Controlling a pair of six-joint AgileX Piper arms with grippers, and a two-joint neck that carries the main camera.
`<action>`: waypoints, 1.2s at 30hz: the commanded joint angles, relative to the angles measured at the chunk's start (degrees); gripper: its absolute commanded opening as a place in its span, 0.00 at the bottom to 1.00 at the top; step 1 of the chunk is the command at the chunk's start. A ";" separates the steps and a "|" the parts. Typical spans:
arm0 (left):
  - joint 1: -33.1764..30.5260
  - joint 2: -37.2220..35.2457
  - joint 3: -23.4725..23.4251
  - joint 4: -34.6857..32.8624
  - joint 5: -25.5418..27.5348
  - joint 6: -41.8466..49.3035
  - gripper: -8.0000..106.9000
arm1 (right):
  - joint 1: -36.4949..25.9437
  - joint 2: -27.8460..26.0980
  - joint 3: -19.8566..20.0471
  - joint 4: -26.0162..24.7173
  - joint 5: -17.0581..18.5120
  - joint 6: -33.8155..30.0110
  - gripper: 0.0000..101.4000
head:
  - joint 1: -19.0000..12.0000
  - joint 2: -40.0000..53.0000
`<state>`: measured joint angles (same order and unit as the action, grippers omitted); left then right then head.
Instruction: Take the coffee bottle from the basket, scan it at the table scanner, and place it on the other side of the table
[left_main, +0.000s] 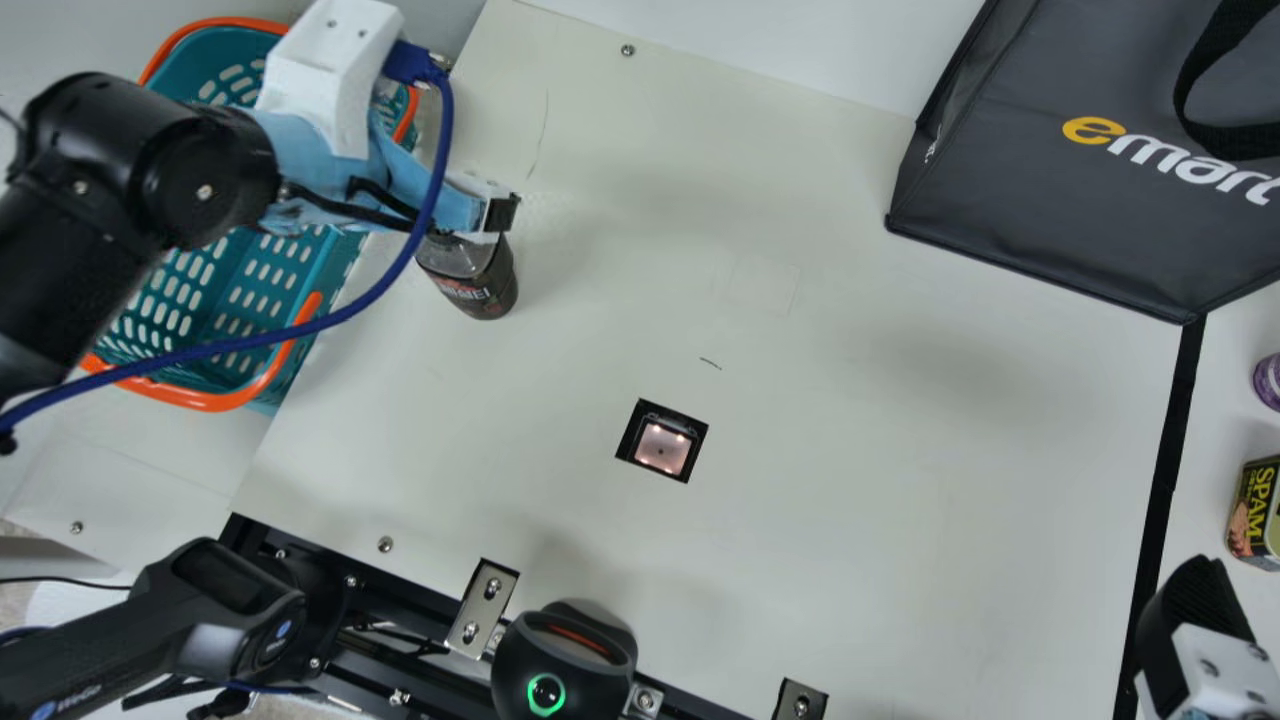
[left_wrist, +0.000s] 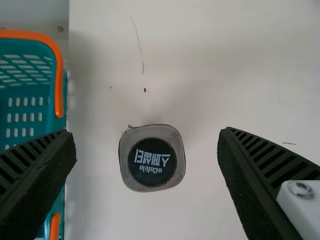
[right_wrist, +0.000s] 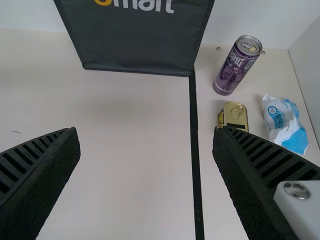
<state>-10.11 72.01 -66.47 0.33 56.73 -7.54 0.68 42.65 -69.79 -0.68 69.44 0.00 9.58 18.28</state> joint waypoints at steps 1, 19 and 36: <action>-0.35 -1.82 0.03 0.22 -0.06 -0.89 0.85 | 0.00 0.00 0.00 0.00 0.00 0.00 0.94 | -1.66 0.14; -0.03 -17.02 3.96 -0.74 -0.30 -5.41 0.85 | 0.00 0.00 0.00 0.00 -0.05 0.00 0.94 | -1.66 0.14; 1.86 -22.05 5.99 -3.32 0.22 -2.57 0.85 | 0.00 0.00 0.00 0.00 -0.05 0.00 0.94 | -1.66 -3.87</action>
<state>-8.25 49.96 -60.48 -2.99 56.95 -10.11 0.68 42.65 -69.79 -0.68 69.38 0.00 9.58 17.40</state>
